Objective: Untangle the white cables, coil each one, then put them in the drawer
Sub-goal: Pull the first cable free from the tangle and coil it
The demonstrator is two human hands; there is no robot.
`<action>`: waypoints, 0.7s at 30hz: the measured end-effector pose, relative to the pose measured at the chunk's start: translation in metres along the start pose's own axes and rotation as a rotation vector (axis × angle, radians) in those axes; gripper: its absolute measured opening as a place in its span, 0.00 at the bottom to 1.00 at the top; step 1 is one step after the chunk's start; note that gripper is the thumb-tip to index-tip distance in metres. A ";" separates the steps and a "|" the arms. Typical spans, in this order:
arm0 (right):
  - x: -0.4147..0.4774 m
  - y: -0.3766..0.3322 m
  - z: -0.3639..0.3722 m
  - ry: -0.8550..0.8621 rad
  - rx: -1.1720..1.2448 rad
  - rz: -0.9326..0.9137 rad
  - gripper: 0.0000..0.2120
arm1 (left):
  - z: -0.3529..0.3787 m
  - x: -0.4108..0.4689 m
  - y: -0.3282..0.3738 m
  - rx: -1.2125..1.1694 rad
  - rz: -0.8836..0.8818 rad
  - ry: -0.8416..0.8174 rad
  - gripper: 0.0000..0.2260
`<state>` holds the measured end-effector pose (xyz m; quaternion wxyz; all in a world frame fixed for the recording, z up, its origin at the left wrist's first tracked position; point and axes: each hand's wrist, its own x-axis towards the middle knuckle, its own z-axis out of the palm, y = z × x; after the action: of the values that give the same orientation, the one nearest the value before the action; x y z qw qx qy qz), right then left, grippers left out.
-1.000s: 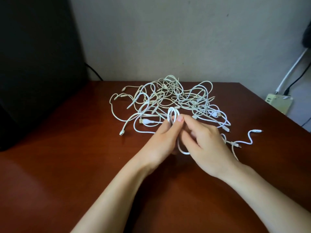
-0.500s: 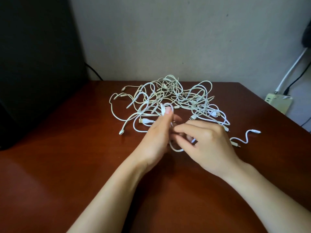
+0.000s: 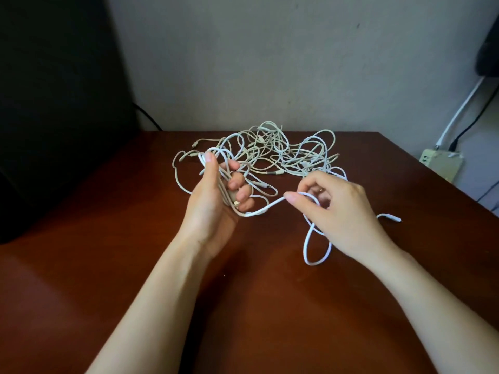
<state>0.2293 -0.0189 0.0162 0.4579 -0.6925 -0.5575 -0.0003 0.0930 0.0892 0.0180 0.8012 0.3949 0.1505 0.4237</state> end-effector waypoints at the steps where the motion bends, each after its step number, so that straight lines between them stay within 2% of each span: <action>1: 0.001 0.000 -0.002 -0.016 0.066 0.072 0.10 | 0.000 0.000 0.001 -0.008 0.000 0.000 0.20; 4: 0.004 -0.001 -0.006 -0.087 0.219 0.206 0.10 | 0.000 -0.001 0.001 -0.007 -0.008 0.007 0.20; 8: 0.004 -0.003 -0.008 -0.133 0.412 0.252 0.09 | 0.004 -0.004 0.000 0.065 -0.082 0.018 0.19; 16: 0.003 -0.002 -0.005 -0.029 0.312 0.120 0.09 | 0.009 -0.012 -0.006 0.369 -0.306 -0.111 0.18; 21: 0.001 -0.001 -0.006 0.017 0.218 0.026 0.10 | 0.009 -0.014 -0.007 0.416 -0.376 -0.177 0.20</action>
<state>0.2320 -0.0217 0.0206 0.5349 -0.6459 -0.5413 0.0605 0.0939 0.0705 0.0173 0.7776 0.5512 0.2342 0.1916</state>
